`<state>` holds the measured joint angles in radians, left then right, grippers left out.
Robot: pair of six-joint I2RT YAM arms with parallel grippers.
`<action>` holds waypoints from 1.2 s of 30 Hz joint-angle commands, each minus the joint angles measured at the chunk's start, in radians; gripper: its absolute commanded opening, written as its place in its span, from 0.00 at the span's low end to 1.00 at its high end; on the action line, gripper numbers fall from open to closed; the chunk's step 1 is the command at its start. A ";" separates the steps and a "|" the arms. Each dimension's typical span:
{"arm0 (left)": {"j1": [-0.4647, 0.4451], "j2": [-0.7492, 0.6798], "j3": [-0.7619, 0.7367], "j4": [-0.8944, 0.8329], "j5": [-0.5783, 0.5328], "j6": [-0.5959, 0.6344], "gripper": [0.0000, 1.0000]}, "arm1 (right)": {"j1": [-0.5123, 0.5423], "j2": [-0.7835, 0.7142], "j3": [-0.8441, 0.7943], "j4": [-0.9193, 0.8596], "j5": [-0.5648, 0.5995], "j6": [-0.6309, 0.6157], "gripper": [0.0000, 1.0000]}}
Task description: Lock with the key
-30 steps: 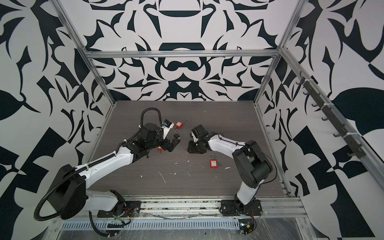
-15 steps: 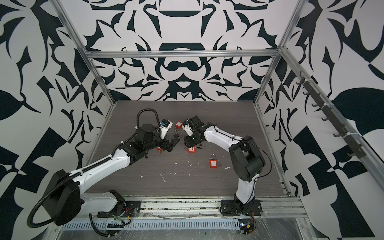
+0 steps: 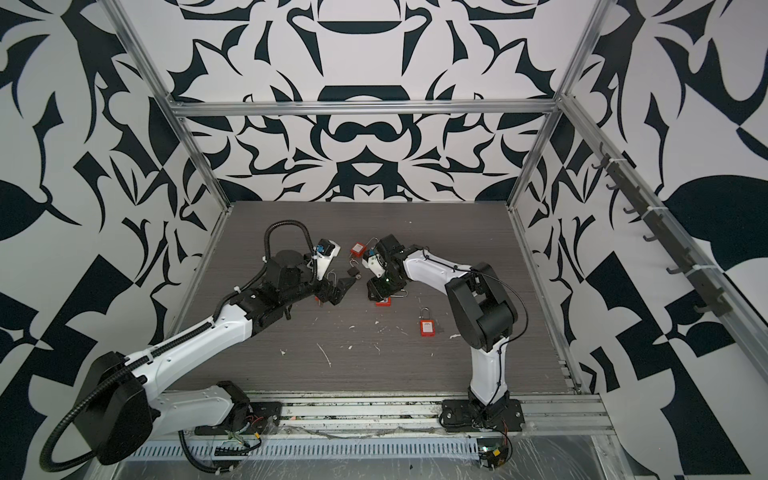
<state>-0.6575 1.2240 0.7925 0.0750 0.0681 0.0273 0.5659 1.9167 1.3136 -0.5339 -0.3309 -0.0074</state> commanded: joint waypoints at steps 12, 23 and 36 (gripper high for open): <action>-0.004 0.014 -0.005 0.016 0.036 0.007 0.99 | 0.010 -0.198 -0.143 0.063 0.059 -0.052 0.60; -0.004 -0.003 -0.018 0.020 0.026 0.008 0.99 | 0.011 -0.296 -0.247 0.153 -0.032 -0.594 0.63; -0.004 -0.026 -0.027 0.009 0.009 0.009 0.99 | 0.010 -0.136 -0.117 0.031 -0.039 -0.735 0.64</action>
<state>-0.6575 1.2263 0.7921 0.0780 0.0879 0.0338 0.5720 1.7805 1.1465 -0.4583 -0.3473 -0.6903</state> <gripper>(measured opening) 0.992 0.635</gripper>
